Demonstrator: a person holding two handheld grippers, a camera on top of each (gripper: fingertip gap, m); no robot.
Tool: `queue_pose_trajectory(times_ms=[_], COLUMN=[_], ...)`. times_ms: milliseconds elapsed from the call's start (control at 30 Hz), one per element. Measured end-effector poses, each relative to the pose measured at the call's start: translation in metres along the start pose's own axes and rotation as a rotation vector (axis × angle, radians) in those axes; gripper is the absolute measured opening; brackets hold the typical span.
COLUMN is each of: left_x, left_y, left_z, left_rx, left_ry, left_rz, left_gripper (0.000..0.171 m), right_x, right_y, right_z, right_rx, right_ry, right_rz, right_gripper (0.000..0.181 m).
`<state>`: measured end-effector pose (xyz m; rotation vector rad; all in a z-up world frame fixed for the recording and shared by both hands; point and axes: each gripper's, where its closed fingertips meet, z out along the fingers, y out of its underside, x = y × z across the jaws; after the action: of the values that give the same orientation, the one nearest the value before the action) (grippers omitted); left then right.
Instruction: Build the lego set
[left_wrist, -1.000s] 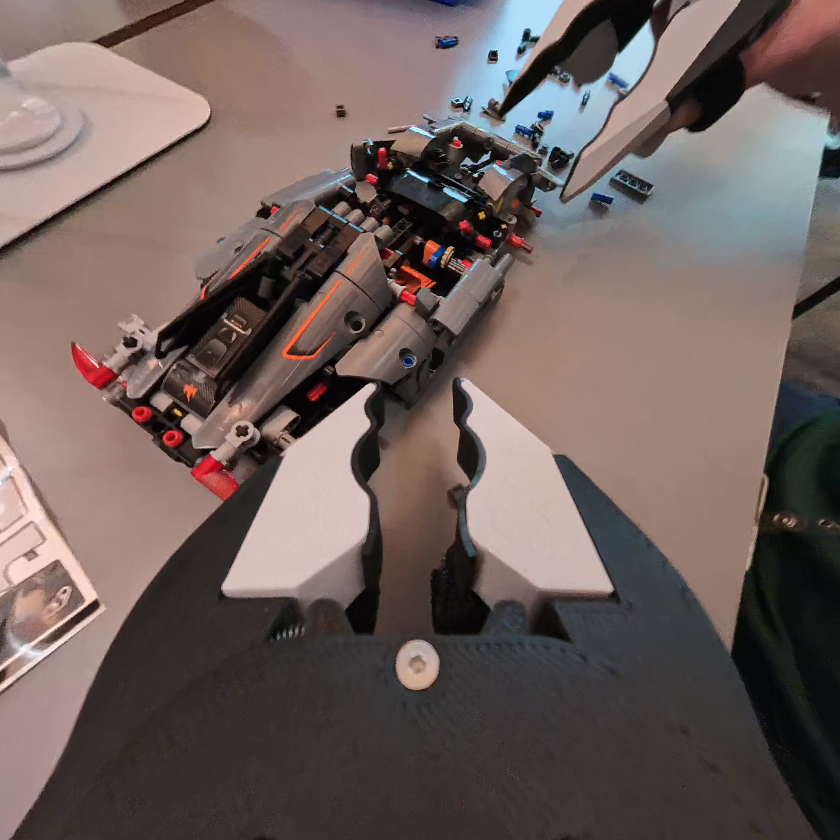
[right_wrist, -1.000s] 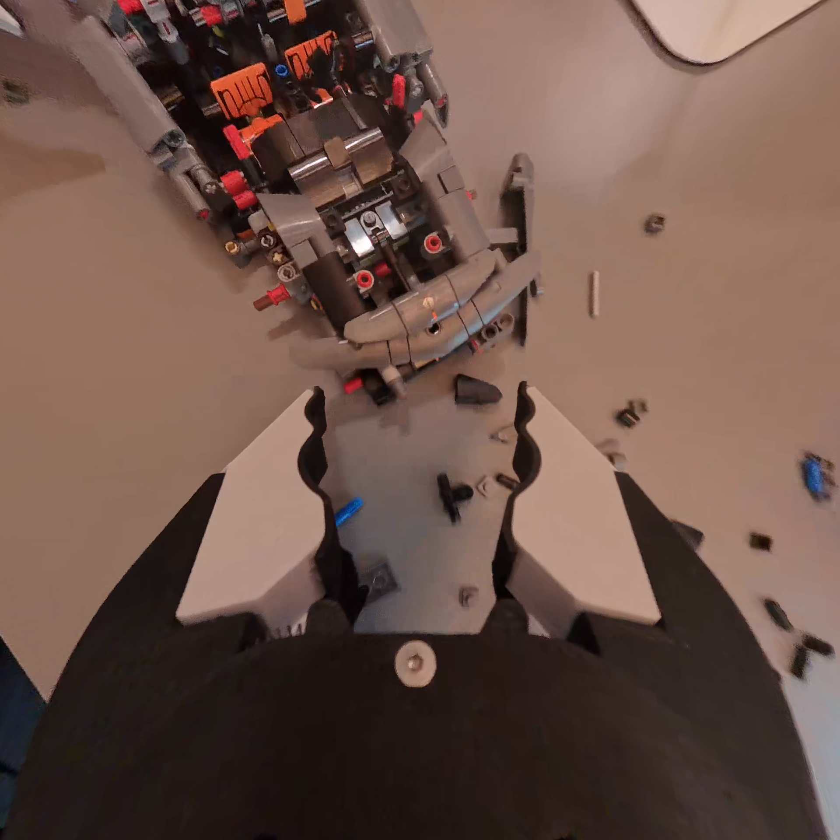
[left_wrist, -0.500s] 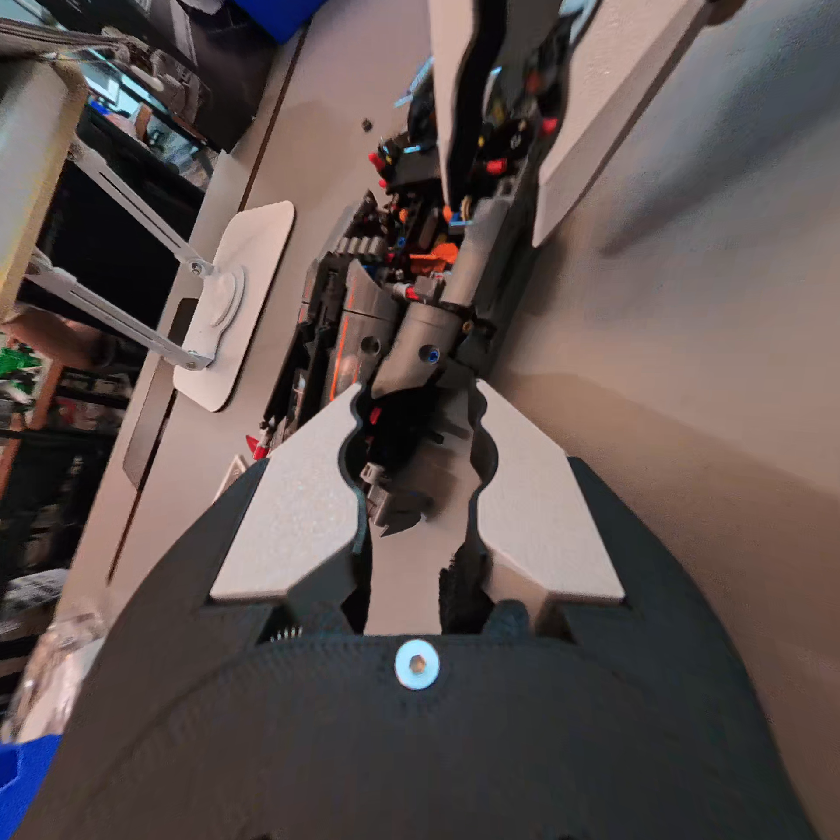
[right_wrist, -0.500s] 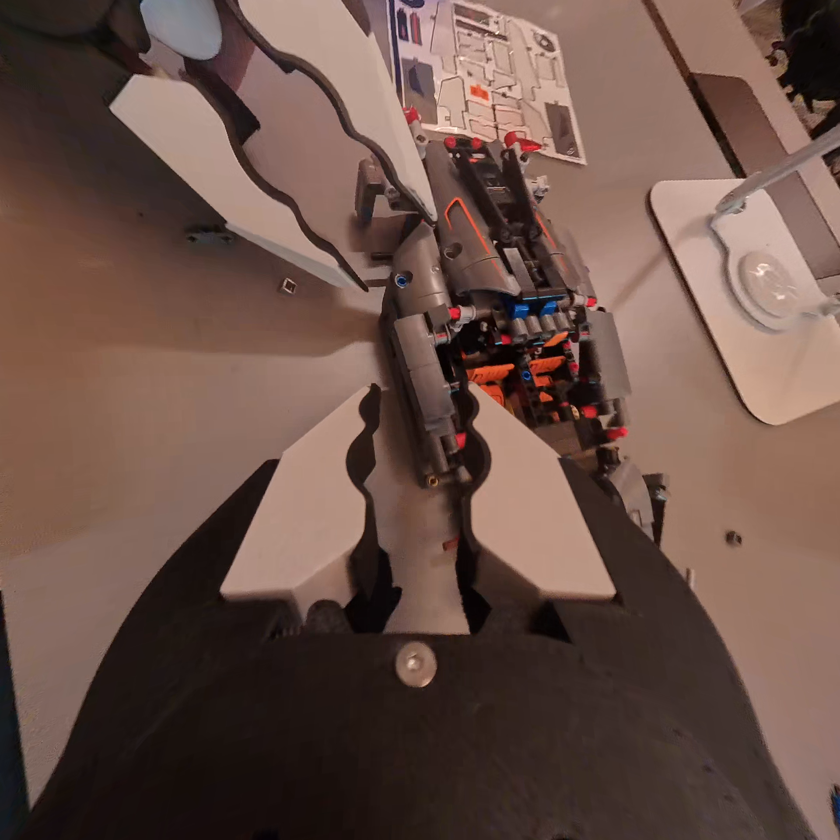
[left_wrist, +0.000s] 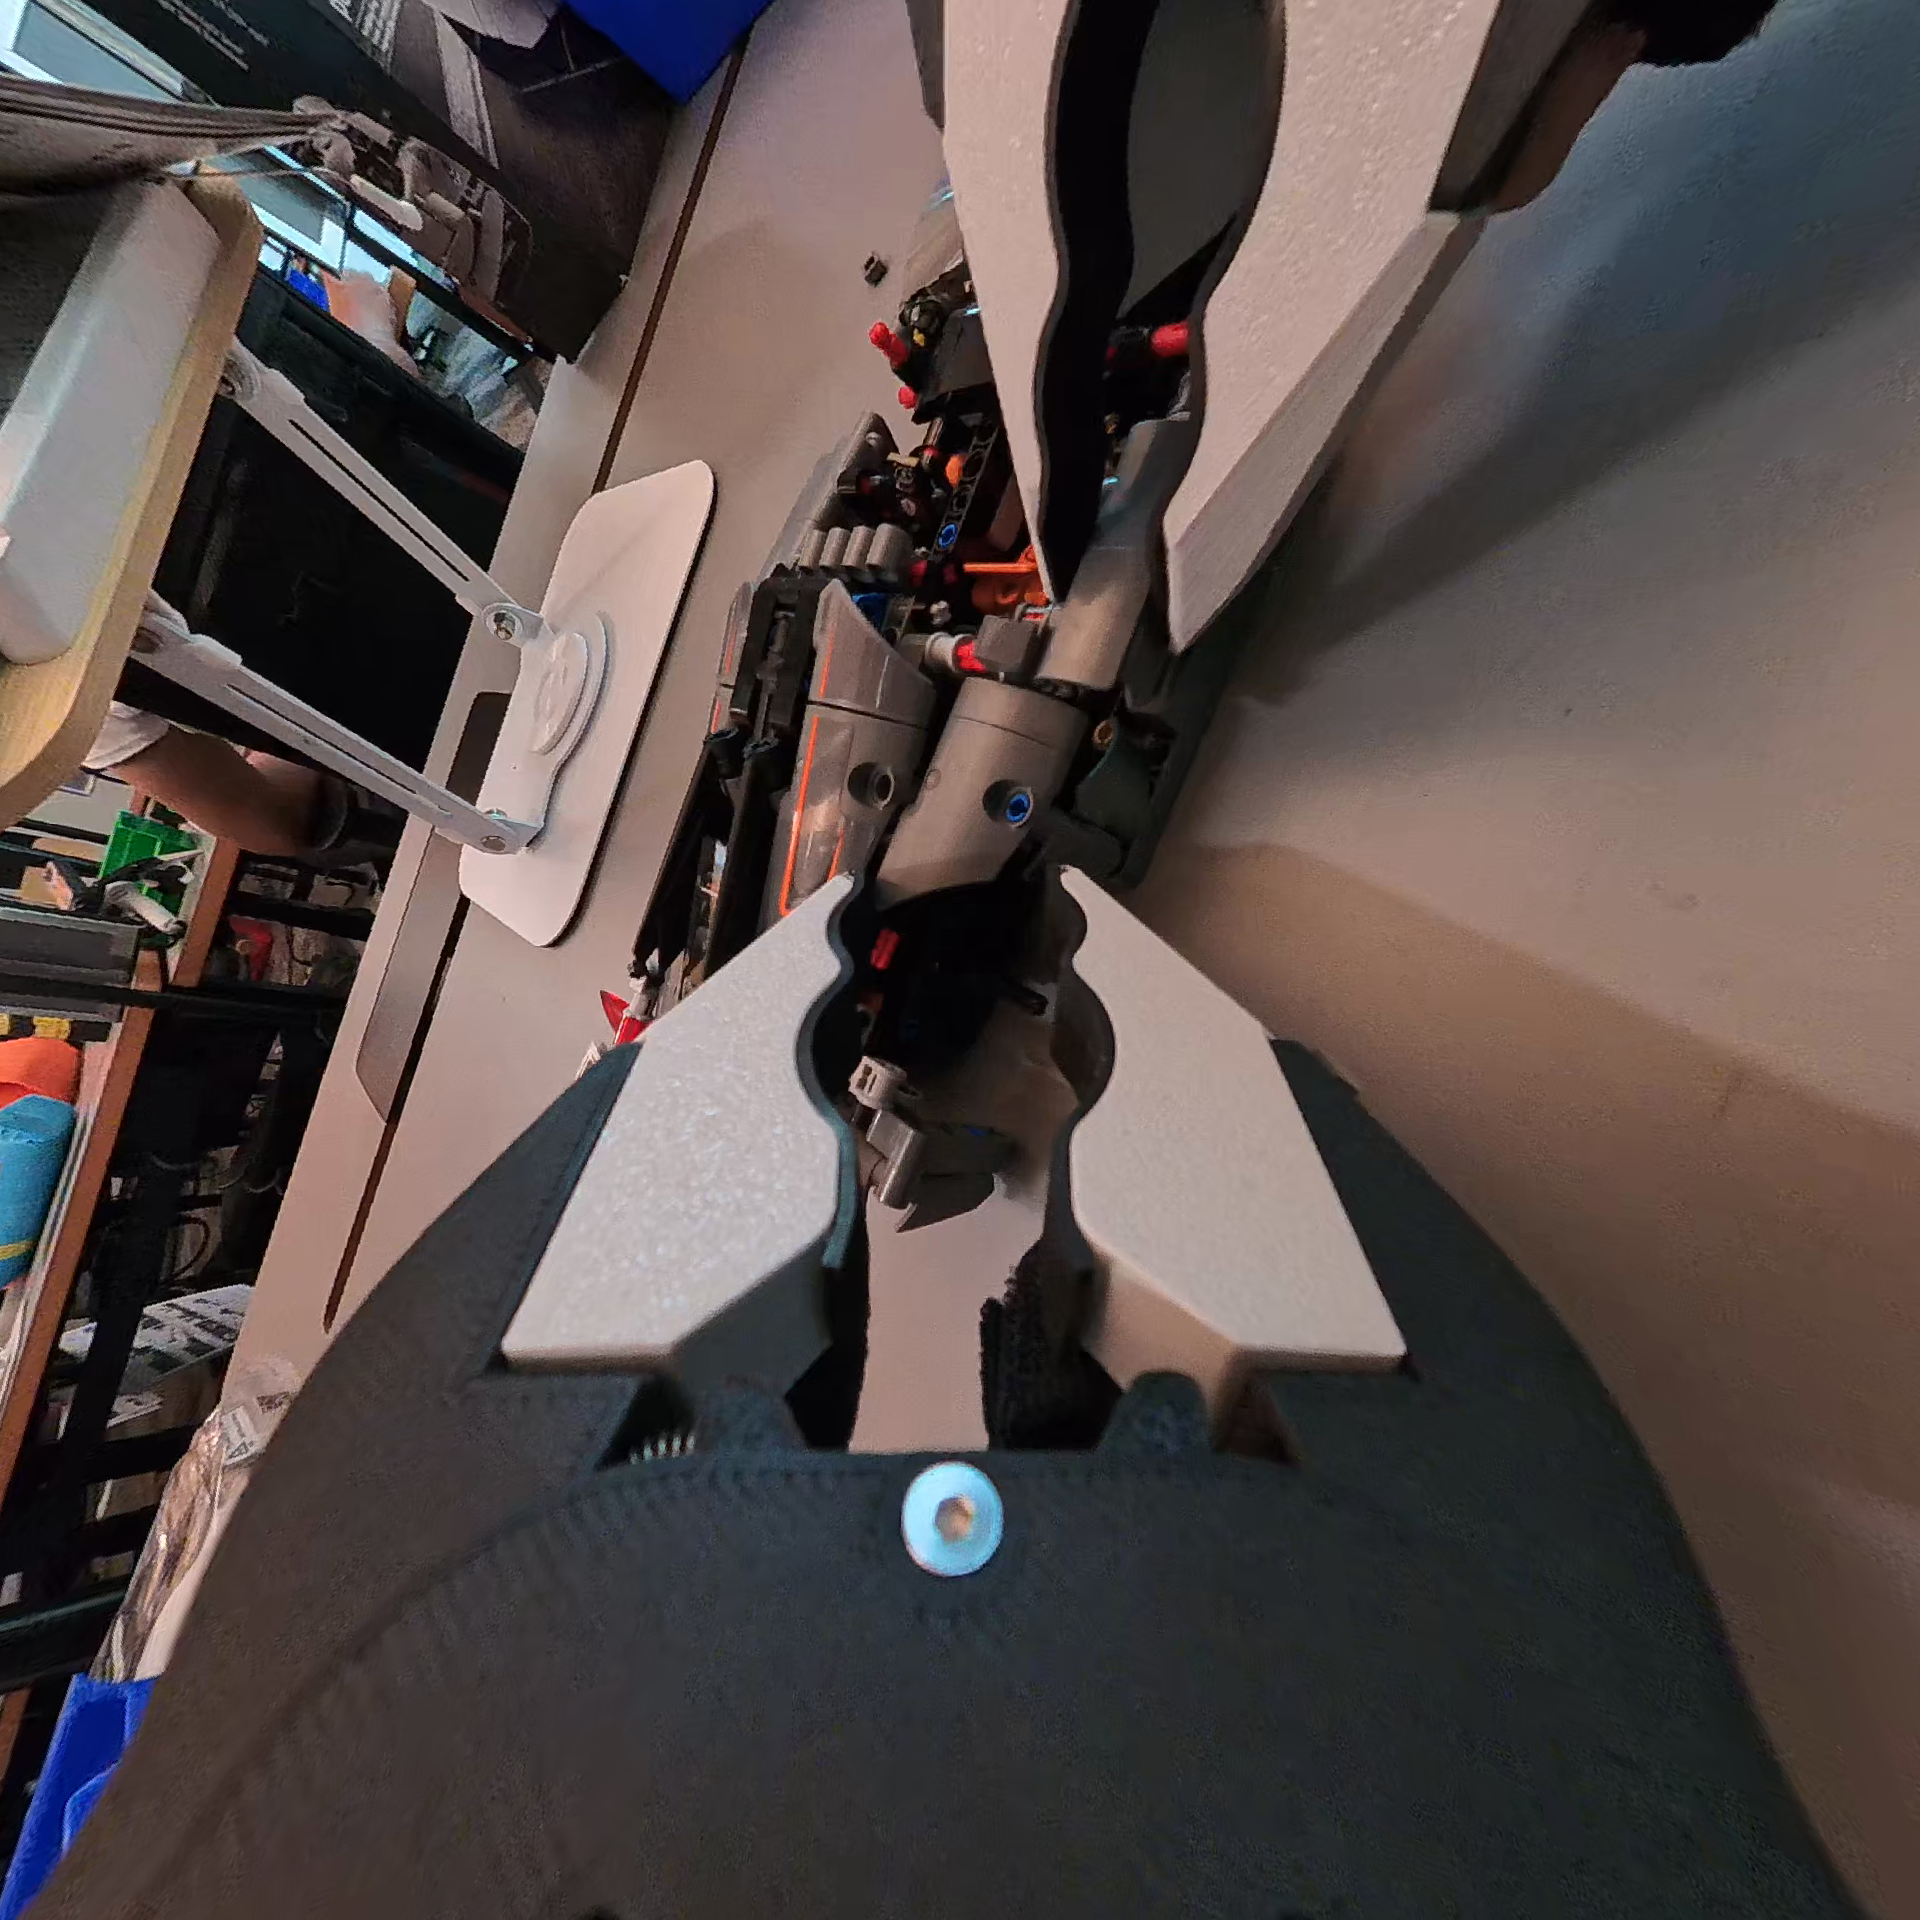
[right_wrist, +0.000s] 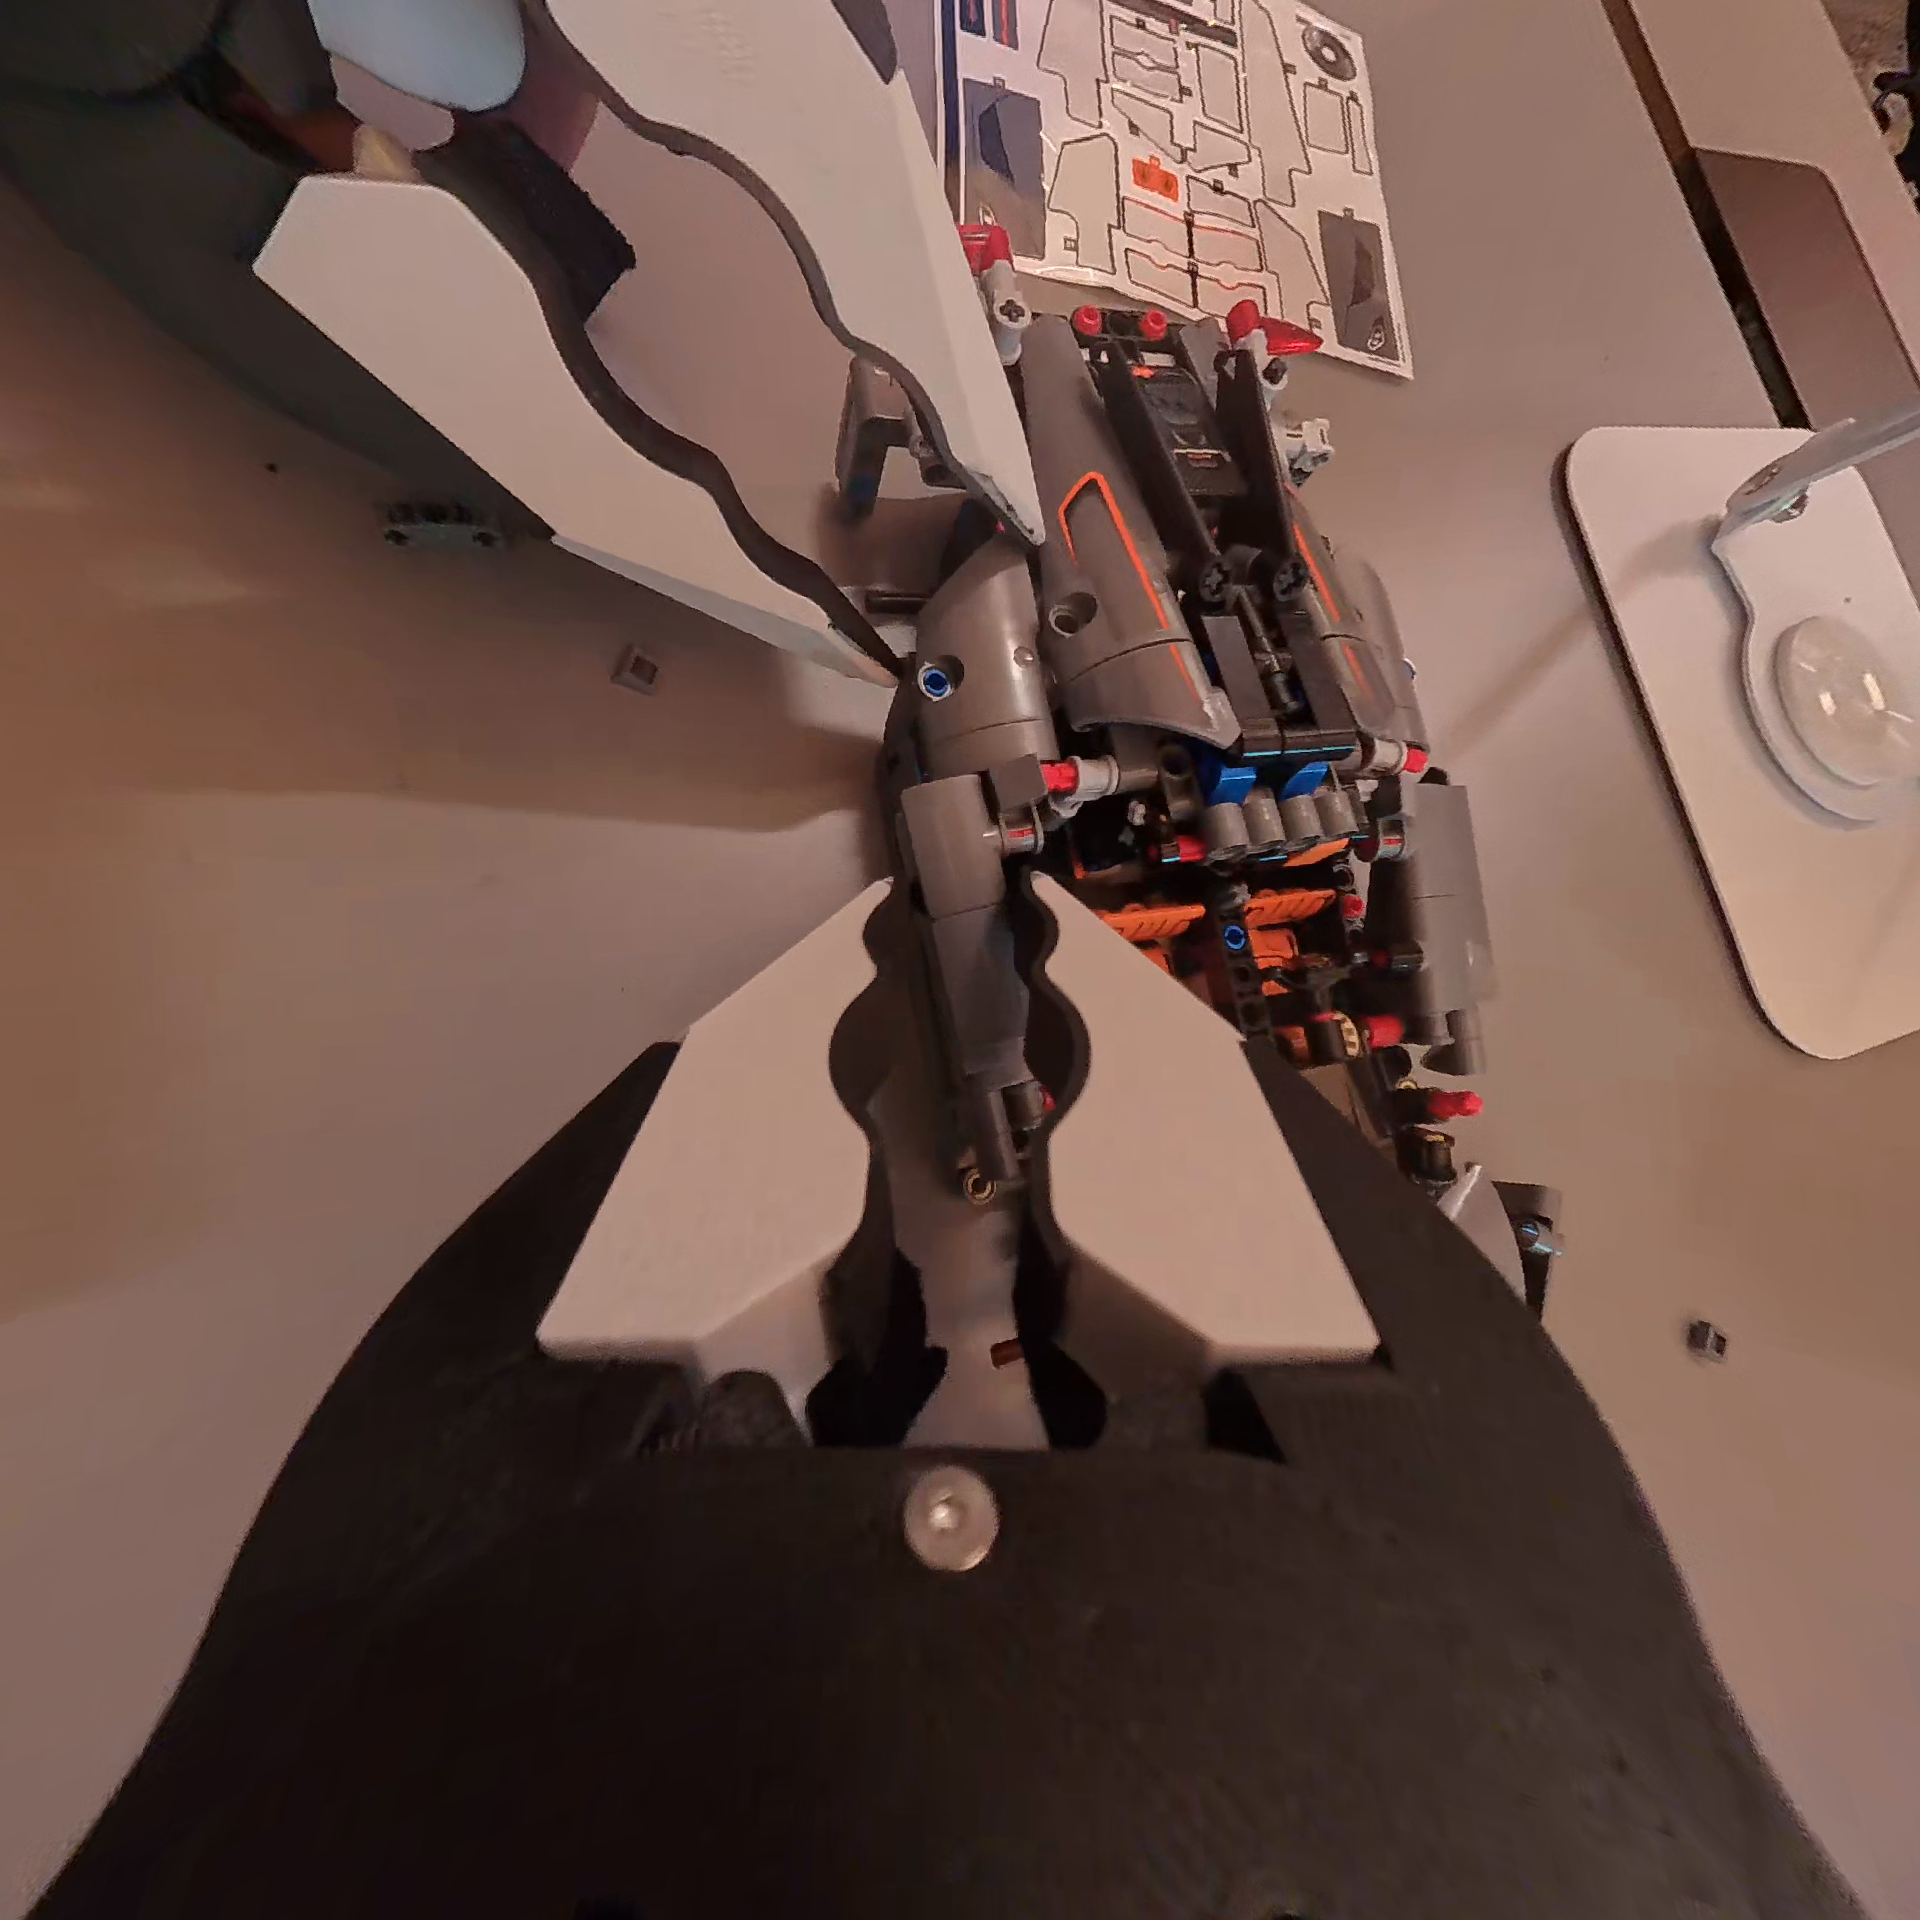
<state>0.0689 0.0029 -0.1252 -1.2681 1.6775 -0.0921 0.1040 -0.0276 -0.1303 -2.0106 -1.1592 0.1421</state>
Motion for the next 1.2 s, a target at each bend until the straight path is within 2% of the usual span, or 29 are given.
queue_pose_trajectory(times_ms=[567,867,933,1000,1200], left_x=[0.0003,0.0001,-0.0009,-0.0022,-0.0014], left_y=[-0.0015,-0.0017,-0.0017,-0.0017,-0.0024], left_z=[0.0018,0.0015,-0.0004,-0.0022,-0.0015], left_rx=[0.007,0.005,0.005,0.013,0.02], left_ry=[0.021,0.016,0.007,0.004,0.004], left_rz=[-0.036,-0.025,-0.023,-0.028,-0.024], left_gripper=[0.029,0.029,0.027,0.026,0.026], right_x=[-0.0065,-0.0063,-0.0056,-0.0071,-0.0036], right_y=[0.0028,0.0042,0.0024,0.001,-0.0033], right_z=[-0.0044,-0.0043,-0.0033,-0.0038,-0.0054], right_rx=[-0.018,-0.098,-0.095,-0.094,-0.086], right_ry=[-0.069,-0.154,-0.133,-0.112,-0.014], right_rz=[-0.083,0.015,0.003,-0.004,-0.06], right_gripper=[0.015,0.015,0.017,0.028,0.031])
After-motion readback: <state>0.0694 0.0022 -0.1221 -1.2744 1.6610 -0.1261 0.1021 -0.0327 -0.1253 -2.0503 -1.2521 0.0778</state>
